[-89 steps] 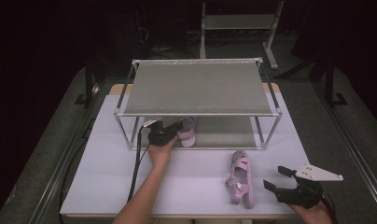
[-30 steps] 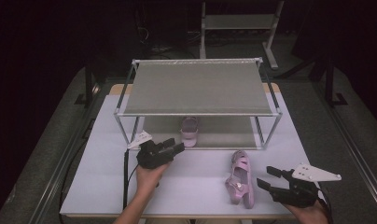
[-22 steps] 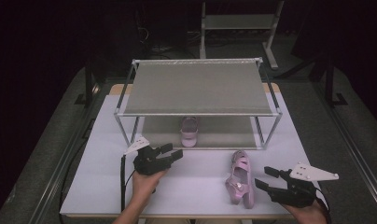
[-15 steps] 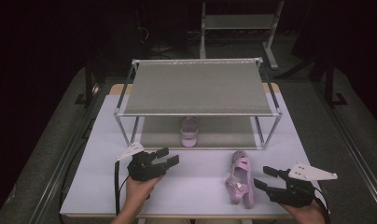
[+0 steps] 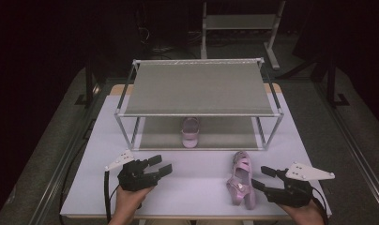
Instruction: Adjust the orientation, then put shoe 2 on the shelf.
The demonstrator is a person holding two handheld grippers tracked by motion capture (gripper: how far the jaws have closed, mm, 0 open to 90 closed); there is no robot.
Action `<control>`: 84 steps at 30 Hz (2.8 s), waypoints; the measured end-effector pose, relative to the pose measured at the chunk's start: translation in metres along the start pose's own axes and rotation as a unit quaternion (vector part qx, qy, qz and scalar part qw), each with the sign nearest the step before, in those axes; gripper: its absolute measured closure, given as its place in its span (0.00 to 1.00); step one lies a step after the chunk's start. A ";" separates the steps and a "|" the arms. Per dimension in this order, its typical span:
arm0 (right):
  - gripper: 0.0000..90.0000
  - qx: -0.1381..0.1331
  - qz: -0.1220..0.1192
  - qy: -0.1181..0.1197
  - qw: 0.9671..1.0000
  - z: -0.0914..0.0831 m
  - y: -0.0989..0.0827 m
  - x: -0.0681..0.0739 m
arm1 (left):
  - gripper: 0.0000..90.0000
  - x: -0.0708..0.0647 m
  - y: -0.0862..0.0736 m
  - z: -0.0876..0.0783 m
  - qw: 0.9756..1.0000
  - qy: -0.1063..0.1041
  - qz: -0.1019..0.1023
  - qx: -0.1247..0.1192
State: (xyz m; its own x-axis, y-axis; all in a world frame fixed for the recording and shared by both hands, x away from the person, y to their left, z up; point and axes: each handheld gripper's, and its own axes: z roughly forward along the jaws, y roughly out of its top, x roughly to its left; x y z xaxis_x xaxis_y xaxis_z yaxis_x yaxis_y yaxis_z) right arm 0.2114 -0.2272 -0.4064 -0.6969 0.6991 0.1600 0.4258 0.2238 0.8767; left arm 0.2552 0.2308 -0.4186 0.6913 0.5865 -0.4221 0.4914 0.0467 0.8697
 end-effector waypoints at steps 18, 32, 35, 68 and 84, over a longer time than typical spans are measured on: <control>0.55 0.009 -0.015 0.000 1.000 0.012 0.006 0.006 | 0.32 0.000 -0.004 -0.006 1.000 -0.001 0.004 -0.010; 0.86 0.048 -0.041 -0.006 0.998 0.022 0.004 0.015 | 0.33 -0.003 -0.005 -0.007 1.000 -0.004 0.008 -0.013; 0.86 0.053 -0.043 -0.011 0.998 0.019 0.004 0.013 | 0.33 -0.002 -0.004 -0.009 1.000 -0.003 0.004 -0.017; 0.76 0.063 0.032 -0.073 0.995 -0.014 -0.022 -0.028 | 0.33 -0.002 -0.006 -0.008 1.000 0.000 0.011 -0.012; 0.58 0.028 0.062 -0.033 0.997 -0.030 -0.019 -0.021 | 0.33 -0.001 -0.005 -0.010 1.000 0.001 0.011 -0.012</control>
State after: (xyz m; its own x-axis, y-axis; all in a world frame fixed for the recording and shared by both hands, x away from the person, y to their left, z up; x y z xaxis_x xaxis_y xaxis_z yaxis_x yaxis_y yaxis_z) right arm 0.2006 -0.2663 -0.4132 -0.5979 0.7668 0.2336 0.5389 0.1687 0.8253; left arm 0.2466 0.2382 -0.4197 0.7004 0.5892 -0.4028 0.4632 0.0540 0.8846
